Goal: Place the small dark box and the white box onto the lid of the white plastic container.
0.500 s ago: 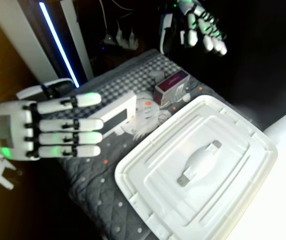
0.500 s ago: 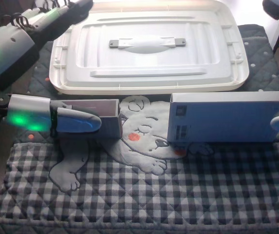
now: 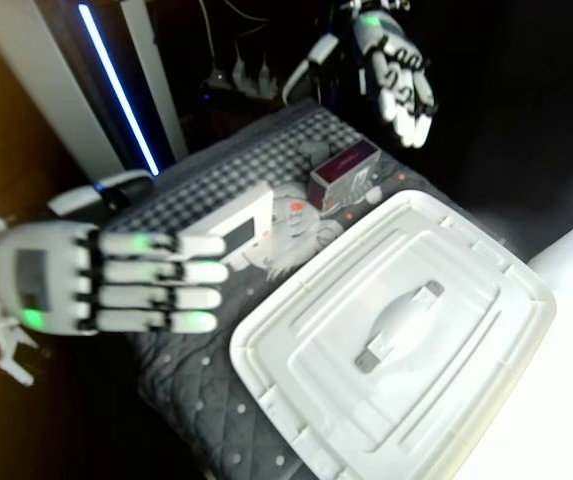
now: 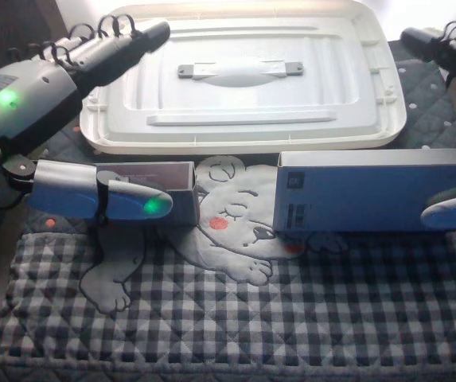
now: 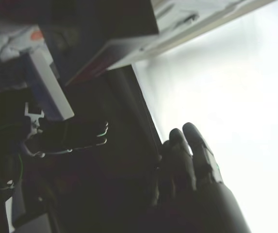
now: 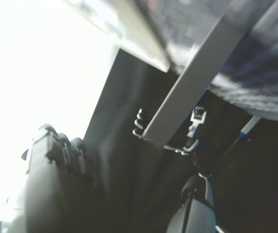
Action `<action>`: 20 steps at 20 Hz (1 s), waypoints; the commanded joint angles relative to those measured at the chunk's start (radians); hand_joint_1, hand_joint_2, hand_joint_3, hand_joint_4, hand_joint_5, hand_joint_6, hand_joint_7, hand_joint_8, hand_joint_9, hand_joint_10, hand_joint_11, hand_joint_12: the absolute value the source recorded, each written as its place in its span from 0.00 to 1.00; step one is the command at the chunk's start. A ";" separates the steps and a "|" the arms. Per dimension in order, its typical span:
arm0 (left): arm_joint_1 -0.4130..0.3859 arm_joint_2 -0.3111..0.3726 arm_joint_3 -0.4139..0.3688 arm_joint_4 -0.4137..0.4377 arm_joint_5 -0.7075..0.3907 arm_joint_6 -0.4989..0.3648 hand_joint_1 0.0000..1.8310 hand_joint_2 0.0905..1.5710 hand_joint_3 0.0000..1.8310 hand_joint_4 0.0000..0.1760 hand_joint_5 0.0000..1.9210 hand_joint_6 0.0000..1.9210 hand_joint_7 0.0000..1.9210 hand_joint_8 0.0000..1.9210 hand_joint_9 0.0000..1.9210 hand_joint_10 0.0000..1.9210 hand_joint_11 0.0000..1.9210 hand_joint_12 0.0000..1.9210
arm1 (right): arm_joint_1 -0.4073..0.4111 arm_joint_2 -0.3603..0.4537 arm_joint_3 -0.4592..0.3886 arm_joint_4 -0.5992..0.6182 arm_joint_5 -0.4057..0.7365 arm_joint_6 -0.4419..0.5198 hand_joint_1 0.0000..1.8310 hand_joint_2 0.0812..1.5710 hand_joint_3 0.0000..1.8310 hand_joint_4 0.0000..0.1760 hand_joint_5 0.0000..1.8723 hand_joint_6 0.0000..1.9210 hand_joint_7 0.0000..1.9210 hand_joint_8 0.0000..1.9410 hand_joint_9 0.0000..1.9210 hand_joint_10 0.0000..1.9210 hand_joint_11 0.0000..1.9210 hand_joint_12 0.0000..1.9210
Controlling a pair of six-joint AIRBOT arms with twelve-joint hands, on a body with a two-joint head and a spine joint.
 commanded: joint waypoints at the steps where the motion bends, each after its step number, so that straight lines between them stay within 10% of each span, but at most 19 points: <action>1: -0.016 -0.006 0.010 -0.005 -0.087 -0.018 0.23 0.48 0.01 0.13 0.00 0.00 0.06 0.00 0.14 0.00 0.00 0.45 | 0.012 0.004 0.009 0.031 0.097 0.002 0.44 0.36 0.01 0.01 0.04 0.01 0.06 0.00 0.00 0.00 0.02 0.01; 8: -0.035 -0.041 0.054 0.011 0.047 -0.035 0.31 0.45 0.00 0.35 0.00 0.00 0.08 0.00 0.14 0.00 0.00 0.44 | 0.106 -0.053 0.054 -0.064 -0.060 0.003 0.37 0.39 0.00 0.00 0.07 0.00 0.05 0.00 0.01 0.00 0.03 0.04; 11: -0.038 -0.061 0.071 0.021 0.093 -0.036 0.32 0.44 0.00 0.00 0.00 0.00 0.04 0.00 0.09 0.00 0.00 0.46 | 0.111 -0.069 0.066 -0.070 -0.081 0.004 0.30 0.36 0.00 0.07 0.08 0.00 0.05 0.00 0.03 0.00 0.00 0.22; 13: -0.039 -0.068 0.079 0.025 0.117 -0.040 0.34 0.44 0.00 0.00 0.00 0.00 0.04 0.00 0.07 0.00 0.00 0.43 | 0.111 -0.078 0.072 -0.075 -0.096 0.004 0.24 0.35 0.00 0.22 0.09 0.00 0.07 0.00 0.03 0.00 0.00 0.19; 16: -0.039 -0.079 0.088 0.034 0.154 -0.043 0.33 0.46 0.00 0.12 0.00 0.00 0.00 0.00 0.02 0.00 0.00 0.45 | 0.111 -0.085 0.074 -0.083 -0.108 0.005 0.30 0.32 0.00 0.18 0.12 0.00 0.08 0.00 0.01 0.00 0.00 0.01; 19: -0.039 -0.086 0.093 0.040 0.176 -0.044 0.33 0.46 0.00 0.00 0.00 0.00 0.00 0.00 0.06 0.01 0.00 0.52 | 0.110 -0.094 0.079 -0.087 -0.113 0.019 0.32 0.32 0.00 0.09 0.15 0.01 0.11 0.00 0.03 0.00 0.00 0.00; 20: -0.038 -0.087 0.093 0.042 0.178 -0.044 0.33 0.45 0.00 0.00 0.00 0.00 0.03 0.00 0.09 0.02 0.00 0.51 | 0.110 -0.095 0.080 -0.089 -0.113 0.027 0.37 0.35 0.00 0.00 0.22 0.00 0.17 0.01 0.12 0.01 0.00 0.25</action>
